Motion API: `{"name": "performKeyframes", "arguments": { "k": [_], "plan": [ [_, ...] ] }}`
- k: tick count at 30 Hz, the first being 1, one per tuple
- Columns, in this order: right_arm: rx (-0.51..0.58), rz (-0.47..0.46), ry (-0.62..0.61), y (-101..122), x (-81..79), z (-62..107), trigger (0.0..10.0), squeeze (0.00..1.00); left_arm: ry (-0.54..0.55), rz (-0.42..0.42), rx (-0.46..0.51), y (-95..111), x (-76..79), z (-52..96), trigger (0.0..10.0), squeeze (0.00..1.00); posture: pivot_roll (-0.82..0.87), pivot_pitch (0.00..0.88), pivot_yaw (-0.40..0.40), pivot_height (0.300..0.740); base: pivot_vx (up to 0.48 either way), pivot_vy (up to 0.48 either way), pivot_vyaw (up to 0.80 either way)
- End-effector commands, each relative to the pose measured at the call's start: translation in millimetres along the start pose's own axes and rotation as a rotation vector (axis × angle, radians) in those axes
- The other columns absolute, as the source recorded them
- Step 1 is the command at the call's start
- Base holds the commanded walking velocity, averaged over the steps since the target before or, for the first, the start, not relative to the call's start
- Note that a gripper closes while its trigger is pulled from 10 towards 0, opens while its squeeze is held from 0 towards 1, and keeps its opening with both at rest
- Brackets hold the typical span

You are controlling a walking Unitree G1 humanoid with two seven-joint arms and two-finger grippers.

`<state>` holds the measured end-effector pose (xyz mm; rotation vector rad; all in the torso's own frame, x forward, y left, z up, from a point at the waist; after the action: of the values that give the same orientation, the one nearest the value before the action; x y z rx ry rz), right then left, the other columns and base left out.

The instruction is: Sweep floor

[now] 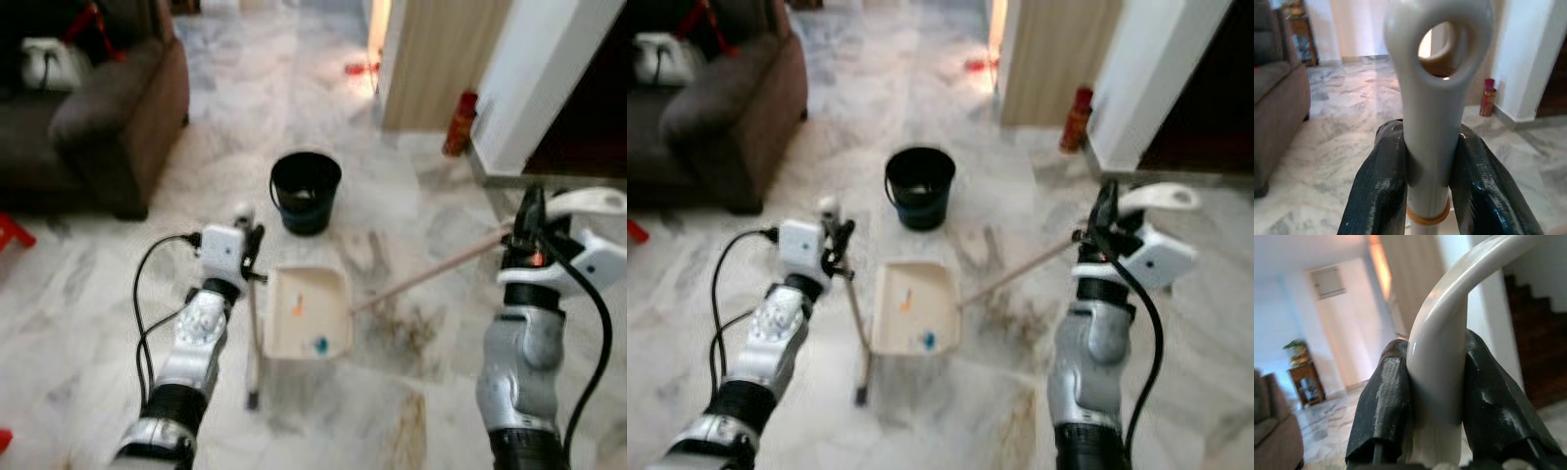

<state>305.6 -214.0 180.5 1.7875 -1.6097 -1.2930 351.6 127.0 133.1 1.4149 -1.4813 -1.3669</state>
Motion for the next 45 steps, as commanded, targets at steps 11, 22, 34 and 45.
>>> {"name": "performKeyframes", "arguments": {
  "k": [11, 22, 34, 45],
  "plan": [
    [0.061, -0.058, 0.028, 11.3, -12.6, -5.5, 10.0, 0.0, 0.022, -0.03, 0.026, 5.7, -10.6, -0.9, 10.0, 0.0, 0.08, 0.096, -0.03, 0.74, 0.294, 0.0, 0.0],
    [0.07, -0.071, 0.04, 14.5, -16.6, -9.3, 10.0, 0.0, 0.025, -0.031, 0.026, 5.8, -10.6, -1.5, 10.0, 0.0, 0.09, 0.097, -0.032, 0.74, 0.294, 0.0, 0.0],
    [0.082, -0.08, 0.049, 17.9, -19.8, -10.8, 10.0, 0.0, 0.026, -0.03, 0.025, 5.7, -10.6, -1.5, 10.0, 0.0, 0.09, 0.096, -0.035, 0.74, 0.294, 0.0, 0.0],
    [0.075, -0.081, 0.051, 17.1, -20.1, -10.5, 10.0, 0.0, 0.027, -0.029, 0.026, 5.6, -10.8, -1.2, 10.0, 0.0, 0.09, 0.096, -0.035, 0.74, 0.294, 0.0, 0.0]
  ]
}}
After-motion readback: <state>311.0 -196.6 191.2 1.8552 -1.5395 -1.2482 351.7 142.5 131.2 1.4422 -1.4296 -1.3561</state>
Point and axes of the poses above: a point about 5 cm out from each wrist's last joint towards the gripper, its own z axis pointing back from the gripper into the wrist, its own y axis along the axis of the wrist's last joint, x = y × z, the point moved 1 cm from there along -z, pointing out of the wrist towards the gripper, and after that the axes turned 6 degrees about -z, right-handed, at the moved point
